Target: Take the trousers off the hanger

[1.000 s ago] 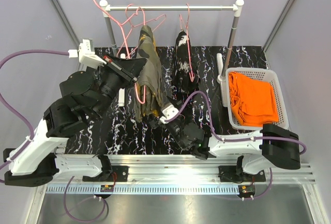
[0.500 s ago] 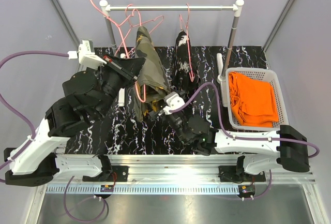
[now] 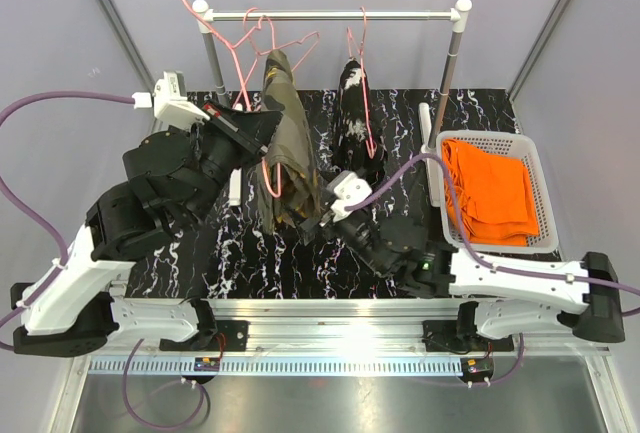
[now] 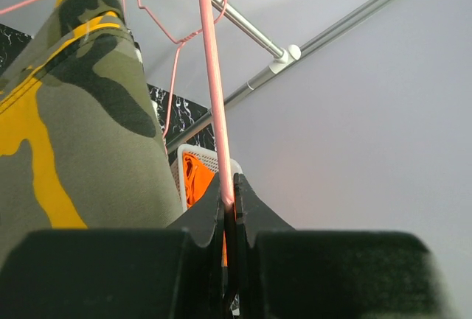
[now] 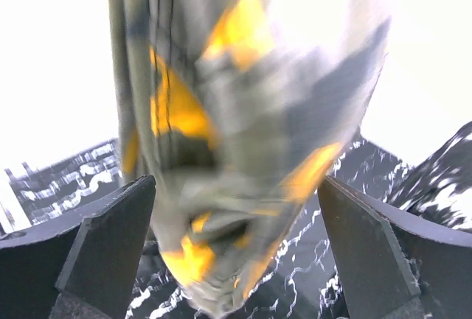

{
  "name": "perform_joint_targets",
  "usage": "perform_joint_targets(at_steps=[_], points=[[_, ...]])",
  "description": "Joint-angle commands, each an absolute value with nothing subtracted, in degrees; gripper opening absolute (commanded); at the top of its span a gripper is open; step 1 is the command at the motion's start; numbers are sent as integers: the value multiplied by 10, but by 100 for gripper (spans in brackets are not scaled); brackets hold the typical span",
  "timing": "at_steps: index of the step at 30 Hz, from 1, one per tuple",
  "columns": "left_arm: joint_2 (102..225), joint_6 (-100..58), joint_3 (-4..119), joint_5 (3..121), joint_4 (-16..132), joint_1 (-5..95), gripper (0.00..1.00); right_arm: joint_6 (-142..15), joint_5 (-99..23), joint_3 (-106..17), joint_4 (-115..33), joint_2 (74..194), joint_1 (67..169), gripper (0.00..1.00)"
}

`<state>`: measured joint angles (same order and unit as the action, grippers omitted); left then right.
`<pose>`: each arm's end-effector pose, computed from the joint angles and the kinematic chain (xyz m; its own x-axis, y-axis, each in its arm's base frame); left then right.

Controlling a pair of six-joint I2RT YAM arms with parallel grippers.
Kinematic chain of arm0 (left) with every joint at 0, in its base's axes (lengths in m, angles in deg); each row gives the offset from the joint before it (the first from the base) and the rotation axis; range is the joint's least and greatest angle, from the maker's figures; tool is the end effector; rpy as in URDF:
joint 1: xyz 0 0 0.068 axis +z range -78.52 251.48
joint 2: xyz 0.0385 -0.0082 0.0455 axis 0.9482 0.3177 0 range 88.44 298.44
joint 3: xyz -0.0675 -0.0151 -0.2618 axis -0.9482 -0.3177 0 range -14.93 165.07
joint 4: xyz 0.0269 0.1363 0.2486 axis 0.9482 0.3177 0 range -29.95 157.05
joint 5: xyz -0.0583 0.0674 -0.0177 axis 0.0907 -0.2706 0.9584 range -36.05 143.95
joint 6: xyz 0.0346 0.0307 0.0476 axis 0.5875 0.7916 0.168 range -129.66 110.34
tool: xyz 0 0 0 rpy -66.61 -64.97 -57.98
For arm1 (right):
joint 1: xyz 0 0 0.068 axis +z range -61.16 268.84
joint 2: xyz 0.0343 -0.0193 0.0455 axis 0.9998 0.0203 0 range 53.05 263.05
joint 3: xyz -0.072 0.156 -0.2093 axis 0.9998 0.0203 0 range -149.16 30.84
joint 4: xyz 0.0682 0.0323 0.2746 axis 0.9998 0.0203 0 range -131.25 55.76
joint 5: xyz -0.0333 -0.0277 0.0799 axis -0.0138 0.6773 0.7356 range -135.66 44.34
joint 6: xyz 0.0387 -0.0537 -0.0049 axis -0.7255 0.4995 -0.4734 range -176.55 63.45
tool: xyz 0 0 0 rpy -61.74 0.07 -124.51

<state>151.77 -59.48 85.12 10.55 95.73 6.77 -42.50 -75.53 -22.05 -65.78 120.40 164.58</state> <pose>0.1161 -0.1608 0.5589 -0.2726 -0.7223 -0.6356 0.2403 0.5886 -0.7719 0.1024 0.2970 0.3668 0.2164 -0.0028 -0.9763 -0.6877 0.7094 -0.1545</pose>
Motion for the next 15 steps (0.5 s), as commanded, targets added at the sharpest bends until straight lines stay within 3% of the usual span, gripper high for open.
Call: perform_joint_targets(at_steps=[1, 8, 15], points=[[1510, -590, 884, 93, 874, 67, 0, -448, -743, -287, -626, 1168, 1651, 100], [1513, -596, 879, 97, 874, 67, 0, -425, -795, -413, -516, 1226, 1651, 99], [1515, -592, 889, 101, 876, 66, 0, -383, -855, -415, -526, 1255, 1651, 99]])
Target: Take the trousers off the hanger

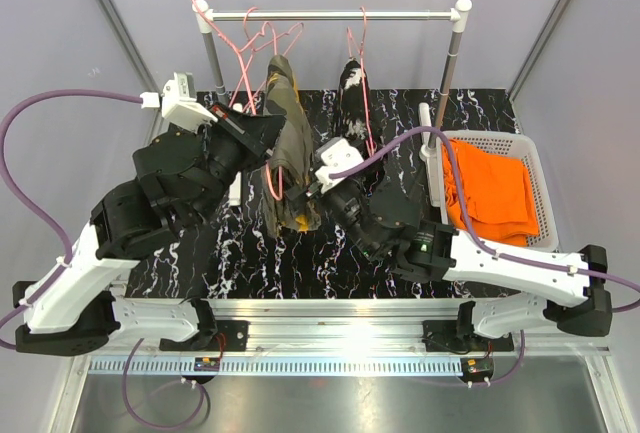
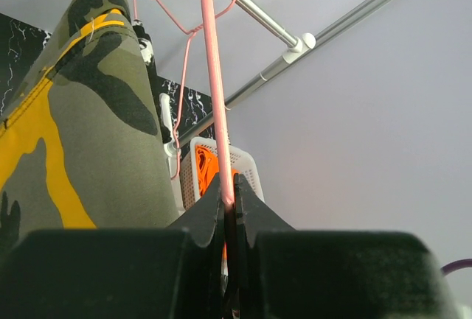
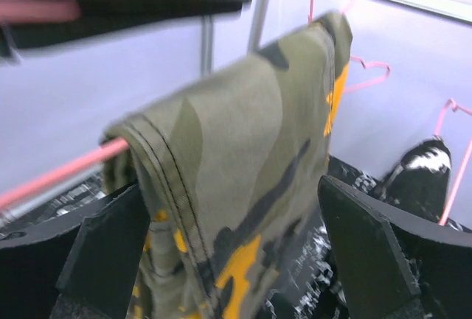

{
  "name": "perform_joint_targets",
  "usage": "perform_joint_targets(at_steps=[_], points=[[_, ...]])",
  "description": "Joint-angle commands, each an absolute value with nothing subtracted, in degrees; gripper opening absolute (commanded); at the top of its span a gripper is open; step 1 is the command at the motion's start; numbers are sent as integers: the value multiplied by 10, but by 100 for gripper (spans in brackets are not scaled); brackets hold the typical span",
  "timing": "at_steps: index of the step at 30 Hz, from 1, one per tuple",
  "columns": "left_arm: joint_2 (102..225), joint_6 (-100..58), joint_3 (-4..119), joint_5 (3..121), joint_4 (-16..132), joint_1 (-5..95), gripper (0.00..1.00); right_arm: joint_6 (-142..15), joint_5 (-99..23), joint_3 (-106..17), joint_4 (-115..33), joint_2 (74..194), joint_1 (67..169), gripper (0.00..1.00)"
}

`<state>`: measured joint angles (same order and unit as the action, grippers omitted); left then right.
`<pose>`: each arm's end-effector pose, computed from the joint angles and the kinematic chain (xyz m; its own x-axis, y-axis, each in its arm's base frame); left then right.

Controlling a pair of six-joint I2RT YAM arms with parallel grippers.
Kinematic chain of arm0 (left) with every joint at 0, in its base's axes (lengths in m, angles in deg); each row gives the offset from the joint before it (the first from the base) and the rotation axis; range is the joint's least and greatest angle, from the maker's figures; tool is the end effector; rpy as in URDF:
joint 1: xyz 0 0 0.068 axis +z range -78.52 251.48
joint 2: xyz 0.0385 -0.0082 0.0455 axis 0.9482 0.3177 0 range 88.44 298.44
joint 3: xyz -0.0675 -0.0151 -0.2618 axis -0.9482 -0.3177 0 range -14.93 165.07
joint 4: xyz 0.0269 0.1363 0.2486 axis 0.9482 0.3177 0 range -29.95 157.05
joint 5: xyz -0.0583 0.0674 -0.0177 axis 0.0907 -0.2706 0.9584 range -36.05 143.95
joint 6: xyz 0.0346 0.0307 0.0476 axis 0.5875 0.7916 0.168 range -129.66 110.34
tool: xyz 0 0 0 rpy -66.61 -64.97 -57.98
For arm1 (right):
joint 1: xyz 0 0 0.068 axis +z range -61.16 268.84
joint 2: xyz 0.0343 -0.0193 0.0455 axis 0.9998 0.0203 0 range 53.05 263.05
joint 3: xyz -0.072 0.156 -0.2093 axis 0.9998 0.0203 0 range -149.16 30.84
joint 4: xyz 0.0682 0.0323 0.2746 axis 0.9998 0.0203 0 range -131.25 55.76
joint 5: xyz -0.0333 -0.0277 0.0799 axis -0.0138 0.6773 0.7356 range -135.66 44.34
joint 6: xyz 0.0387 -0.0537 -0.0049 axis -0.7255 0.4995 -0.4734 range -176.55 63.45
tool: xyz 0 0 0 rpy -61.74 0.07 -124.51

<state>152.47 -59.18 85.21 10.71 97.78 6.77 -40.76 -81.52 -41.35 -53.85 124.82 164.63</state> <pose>0.1182 -0.1655 0.5532 -0.2862 -0.6911 -0.6637 0.2284 0.6235 -0.7477 0.1086 0.3036 0.4504 0.2288 0.0055 -0.9735 -0.6062 0.7833 -0.1381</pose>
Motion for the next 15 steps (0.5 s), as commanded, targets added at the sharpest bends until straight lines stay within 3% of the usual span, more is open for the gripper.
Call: perform_joint_targets(at_steps=[1, 15], points=[[1515, -591, 891, 100, 878, 66, 0, -382, -861, -411, -531, 1250, 1651, 99], [1518, -585, 897, 102, 893, 67, 0, -230, -948, -407, -576, 1278, 1649, 89]])
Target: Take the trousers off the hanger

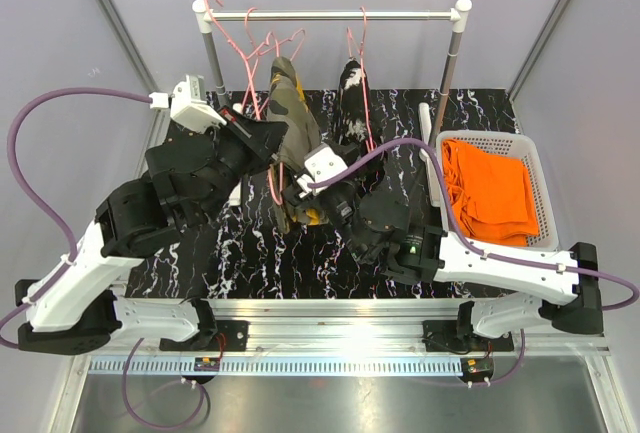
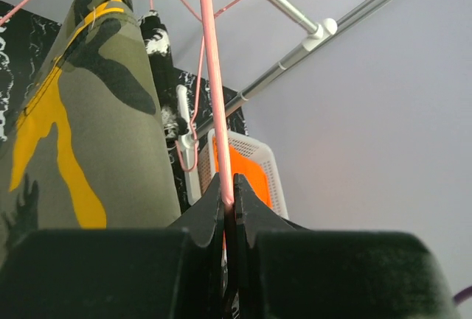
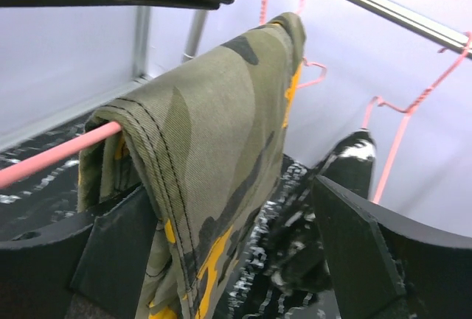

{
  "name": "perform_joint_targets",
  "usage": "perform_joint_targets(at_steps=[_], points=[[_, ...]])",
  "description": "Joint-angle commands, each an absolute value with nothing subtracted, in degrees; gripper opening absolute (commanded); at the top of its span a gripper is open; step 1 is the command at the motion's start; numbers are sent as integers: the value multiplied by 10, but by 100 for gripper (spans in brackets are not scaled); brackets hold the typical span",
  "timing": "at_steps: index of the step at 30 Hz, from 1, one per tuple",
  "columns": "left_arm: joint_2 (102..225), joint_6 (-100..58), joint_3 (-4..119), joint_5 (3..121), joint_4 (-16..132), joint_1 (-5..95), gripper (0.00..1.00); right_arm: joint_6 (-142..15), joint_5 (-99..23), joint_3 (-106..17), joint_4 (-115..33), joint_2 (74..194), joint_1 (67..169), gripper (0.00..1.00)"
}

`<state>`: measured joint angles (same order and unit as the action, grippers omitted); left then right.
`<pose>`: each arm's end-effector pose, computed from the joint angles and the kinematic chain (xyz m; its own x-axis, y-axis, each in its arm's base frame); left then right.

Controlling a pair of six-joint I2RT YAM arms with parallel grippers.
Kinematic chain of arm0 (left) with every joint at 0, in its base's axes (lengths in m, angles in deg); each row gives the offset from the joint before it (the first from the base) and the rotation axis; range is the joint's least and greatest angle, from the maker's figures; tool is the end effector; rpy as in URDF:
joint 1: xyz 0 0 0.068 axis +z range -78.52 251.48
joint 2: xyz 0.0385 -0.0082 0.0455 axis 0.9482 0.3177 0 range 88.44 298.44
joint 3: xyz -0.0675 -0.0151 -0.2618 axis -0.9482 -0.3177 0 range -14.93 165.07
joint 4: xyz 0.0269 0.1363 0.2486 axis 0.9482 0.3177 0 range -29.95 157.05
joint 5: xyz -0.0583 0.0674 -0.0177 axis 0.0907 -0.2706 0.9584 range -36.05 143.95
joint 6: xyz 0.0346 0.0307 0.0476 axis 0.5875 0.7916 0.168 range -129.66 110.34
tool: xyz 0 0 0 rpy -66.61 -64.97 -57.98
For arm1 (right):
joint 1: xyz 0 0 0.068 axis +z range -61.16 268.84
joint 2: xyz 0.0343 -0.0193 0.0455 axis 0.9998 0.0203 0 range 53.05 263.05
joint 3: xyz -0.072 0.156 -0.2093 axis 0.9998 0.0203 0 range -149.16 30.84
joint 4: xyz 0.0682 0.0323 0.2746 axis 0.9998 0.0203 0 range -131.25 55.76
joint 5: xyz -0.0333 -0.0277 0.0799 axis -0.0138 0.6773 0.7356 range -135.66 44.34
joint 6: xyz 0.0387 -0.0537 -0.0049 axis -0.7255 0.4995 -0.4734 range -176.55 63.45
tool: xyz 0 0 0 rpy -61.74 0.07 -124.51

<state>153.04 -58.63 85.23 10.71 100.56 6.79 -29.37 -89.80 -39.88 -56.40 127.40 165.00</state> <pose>0.1199 -0.1691 0.5461 -0.3008 -0.6492 -0.6986 0.2128 0.6684 -0.7127 0.1148 0.3135 0.4307 0.2862 -0.2086 -0.9352 -0.4529 0.8307 -0.3238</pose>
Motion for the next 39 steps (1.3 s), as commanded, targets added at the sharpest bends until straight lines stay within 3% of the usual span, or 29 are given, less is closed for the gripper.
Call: perform_joint_targets(at_steps=[1, 9, 12, 16, 17, 20, 21, 24, 33, 39], points=[[1519, -585, 897, 108, 893, 66, 0, -226, -946, -407, -581, 1278, 1650, 88], [1547, -591, 915, 163, 908, 67, 0, -217, -766, -383, -629, 1249, 1617, 82], [1551, -591, 922, 179, 919, 67, 0, -243, -705, -382, -613, 1238, 1577, 68], [1555, -584, 924, 198, 920, 66, 0, -252, -645, -366, -620, 1219, 1560, 64], [1556, -584, 924, 200, 923, 66, 0, -240, -631, -365, -612, 1217, 1561, 47], [1558, -578, 927, 197, 931, 67, 0, -237, -637, -381, -582, 1220, 1559, 26], [1558, -575, 927, 188, 934, 67, 0, -233, -636, -380, -577, 1219, 1559, 13], [1556, -565, 923, 163, 950, 66, 0, -221, -646, -379, -570, 1215, 1559, 0], [1488, -583, 787, 95, 977, 66, 0, -174, -794, -406, -631, 1228, 1544, 0], [1445, -615, 702, 74, 992, 66, 0, -167, -822, -458, -630, 1237, 1533, 0]])
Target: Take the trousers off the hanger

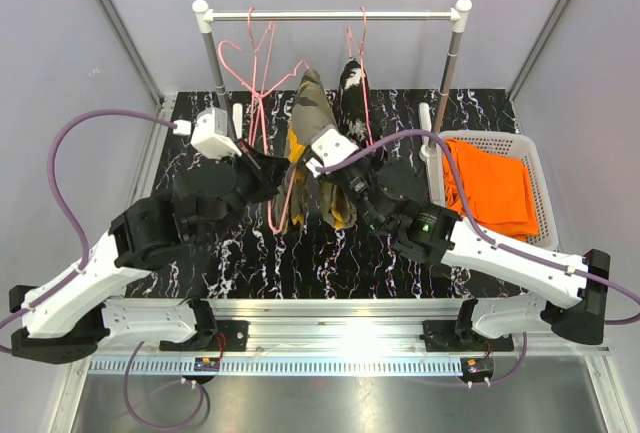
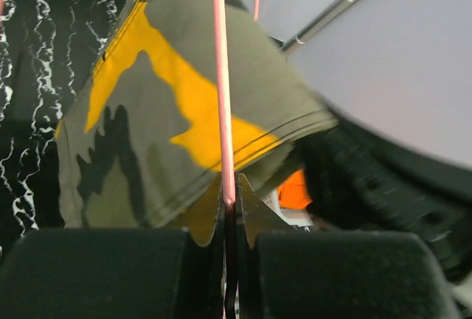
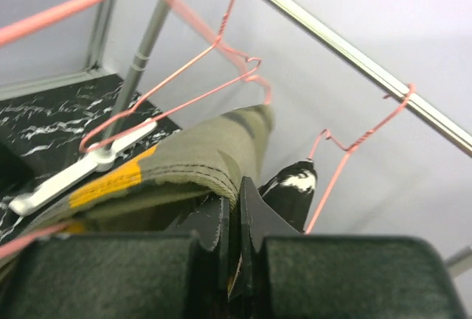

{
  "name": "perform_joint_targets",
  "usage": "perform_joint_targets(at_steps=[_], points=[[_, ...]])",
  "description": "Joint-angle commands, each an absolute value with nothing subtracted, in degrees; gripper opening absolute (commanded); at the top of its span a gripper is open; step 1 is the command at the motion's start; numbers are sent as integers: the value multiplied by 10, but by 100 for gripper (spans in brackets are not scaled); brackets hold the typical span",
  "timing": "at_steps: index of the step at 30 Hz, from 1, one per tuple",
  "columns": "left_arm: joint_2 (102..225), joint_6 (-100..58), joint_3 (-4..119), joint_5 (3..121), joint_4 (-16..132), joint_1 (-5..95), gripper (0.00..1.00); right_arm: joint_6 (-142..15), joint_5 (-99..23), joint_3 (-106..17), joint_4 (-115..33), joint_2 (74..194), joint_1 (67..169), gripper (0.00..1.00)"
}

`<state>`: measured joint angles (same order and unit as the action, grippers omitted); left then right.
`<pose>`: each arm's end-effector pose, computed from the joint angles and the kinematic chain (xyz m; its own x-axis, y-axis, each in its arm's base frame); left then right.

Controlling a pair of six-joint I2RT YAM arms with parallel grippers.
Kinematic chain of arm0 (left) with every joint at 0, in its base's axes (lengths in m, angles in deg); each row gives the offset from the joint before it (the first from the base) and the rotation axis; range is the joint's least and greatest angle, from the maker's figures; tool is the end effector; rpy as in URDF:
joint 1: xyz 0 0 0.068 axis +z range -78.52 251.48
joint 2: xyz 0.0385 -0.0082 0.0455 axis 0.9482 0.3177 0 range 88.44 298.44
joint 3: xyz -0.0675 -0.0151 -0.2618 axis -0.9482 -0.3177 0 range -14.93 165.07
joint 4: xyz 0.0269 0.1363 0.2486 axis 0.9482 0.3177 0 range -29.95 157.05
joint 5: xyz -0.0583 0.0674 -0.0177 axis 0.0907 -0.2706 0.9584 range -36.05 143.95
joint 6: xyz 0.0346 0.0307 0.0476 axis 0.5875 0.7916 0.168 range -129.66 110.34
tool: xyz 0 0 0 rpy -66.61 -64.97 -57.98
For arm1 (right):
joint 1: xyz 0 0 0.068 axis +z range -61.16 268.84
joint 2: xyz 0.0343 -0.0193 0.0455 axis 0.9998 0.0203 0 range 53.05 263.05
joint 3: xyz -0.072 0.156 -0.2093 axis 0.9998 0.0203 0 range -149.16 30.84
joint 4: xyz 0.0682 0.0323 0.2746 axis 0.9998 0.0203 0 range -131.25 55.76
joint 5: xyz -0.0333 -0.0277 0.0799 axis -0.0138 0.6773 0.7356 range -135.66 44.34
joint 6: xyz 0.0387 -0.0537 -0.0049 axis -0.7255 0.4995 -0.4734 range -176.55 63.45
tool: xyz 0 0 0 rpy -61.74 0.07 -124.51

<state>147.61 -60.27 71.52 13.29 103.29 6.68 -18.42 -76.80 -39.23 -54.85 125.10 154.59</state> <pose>0.1195 -0.1732 0.4840 -0.3985 -0.5298 -0.7486 0.1757 0.7570 -0.6293 0.1592 0.2875 0.4372 0.4184 -0.3577 -0.8348 -0.3992 0.7532 -0.5228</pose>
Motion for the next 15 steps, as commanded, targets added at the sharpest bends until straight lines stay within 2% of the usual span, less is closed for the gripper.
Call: perform_joint_targets(at_steps=[1, 6, 15], points=[[1438, -620, 683, 74, 998, 66, 0, -173, -827, -477, -632, 1239, 1531, 0], [1418, -651, 624, 82, 1006, 67, 0, -173, -846, -550, -617, 1256, 1527, 0], [1361, -693, 502, 97, 1003, 66, 0, -173, -888, -815, -476, 1313, 1514, 0]])
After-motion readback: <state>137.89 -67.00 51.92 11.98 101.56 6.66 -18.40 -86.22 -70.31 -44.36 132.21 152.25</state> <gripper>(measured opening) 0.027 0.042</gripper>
